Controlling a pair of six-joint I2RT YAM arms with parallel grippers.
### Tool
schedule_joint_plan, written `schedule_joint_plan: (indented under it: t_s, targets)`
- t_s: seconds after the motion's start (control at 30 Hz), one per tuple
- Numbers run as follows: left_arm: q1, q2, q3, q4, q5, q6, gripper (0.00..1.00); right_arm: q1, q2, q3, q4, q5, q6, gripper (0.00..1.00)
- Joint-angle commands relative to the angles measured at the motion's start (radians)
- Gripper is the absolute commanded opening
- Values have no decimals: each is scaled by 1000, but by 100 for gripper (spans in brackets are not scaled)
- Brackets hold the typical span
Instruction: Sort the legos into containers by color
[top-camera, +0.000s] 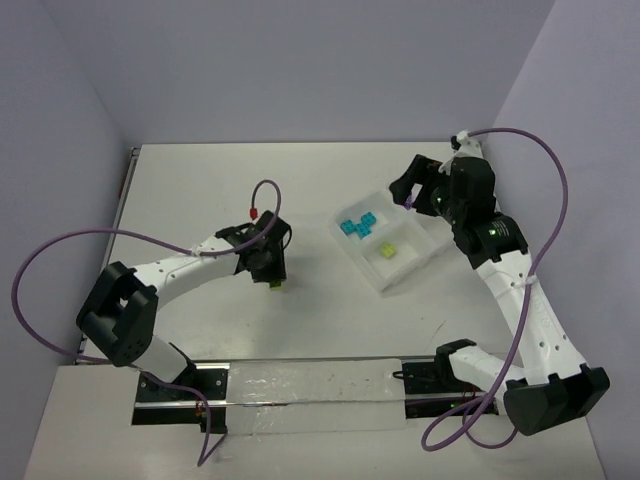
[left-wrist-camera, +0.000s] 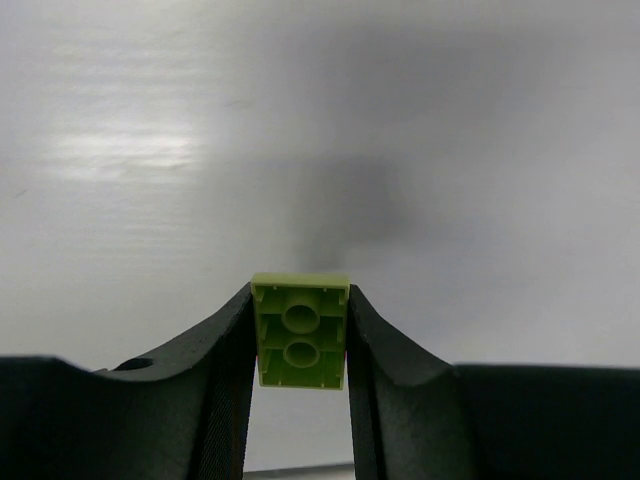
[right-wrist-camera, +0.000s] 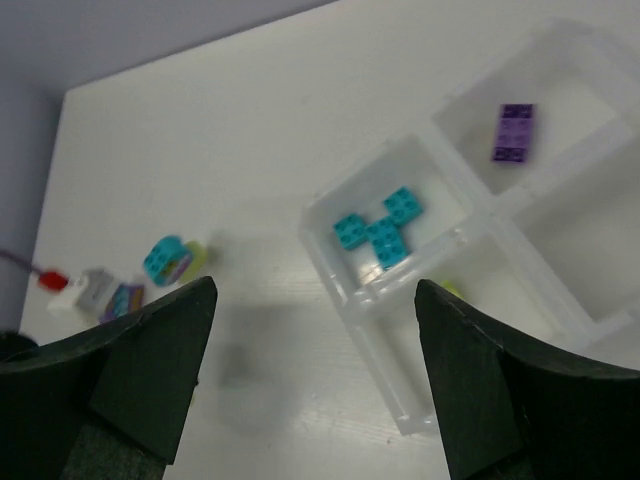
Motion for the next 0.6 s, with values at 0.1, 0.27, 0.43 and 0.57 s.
schedule_joint_plan:
  t_s: [0.1,0.27,0.43,0.57]
  targets:
    - [35,-31,303,201,508,142,0,-3,82,-2,122,-675,-108,89]
    - [94,19,341,390,750,97,0,-3,54,-31,140,-660,-95,89]
    - [125,74,363,502,886,11,0,-1,70,9,59,-666,-143,86]
    - [167,107,368,608,916,-115,0,-1,67,-17,79,-704,-135,86]
